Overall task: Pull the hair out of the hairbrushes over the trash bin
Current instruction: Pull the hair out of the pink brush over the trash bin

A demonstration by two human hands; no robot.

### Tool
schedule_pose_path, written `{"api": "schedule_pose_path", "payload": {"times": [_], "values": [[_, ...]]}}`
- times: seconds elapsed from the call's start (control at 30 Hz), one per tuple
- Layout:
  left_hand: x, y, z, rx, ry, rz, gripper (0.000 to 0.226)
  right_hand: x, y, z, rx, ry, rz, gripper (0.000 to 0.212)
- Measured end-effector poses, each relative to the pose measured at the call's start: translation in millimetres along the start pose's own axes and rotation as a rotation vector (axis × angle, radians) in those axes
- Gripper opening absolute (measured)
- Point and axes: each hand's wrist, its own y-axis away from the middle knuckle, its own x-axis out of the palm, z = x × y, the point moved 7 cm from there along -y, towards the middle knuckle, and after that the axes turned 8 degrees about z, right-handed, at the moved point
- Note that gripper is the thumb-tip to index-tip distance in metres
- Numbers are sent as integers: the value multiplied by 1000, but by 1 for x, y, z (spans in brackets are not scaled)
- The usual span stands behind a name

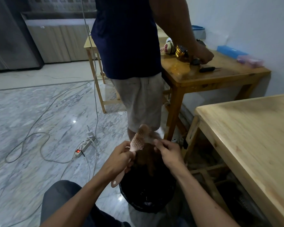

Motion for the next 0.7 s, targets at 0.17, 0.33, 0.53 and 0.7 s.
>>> {"api": "schedule_pose_path", "payload": {"times": [0.17, 0.33, 0.53, 0.7], "values": [[-32, 0, 3, -37, 384, -261, 19, -12, 6, -16, 41, 86, -29, 19], [-33, 0, 3, -42, 149, -194, 18, -4, 10, -30, 104, 101, 143, 20], [-9, 2, 1, -13, -109, -29, 19, 12, 2, -4, 60, -128, 213, 31], [-3, 3, 1, -39, 35, -9, 21, 10, -1, -1, -26, 9, 72, 18]]}}
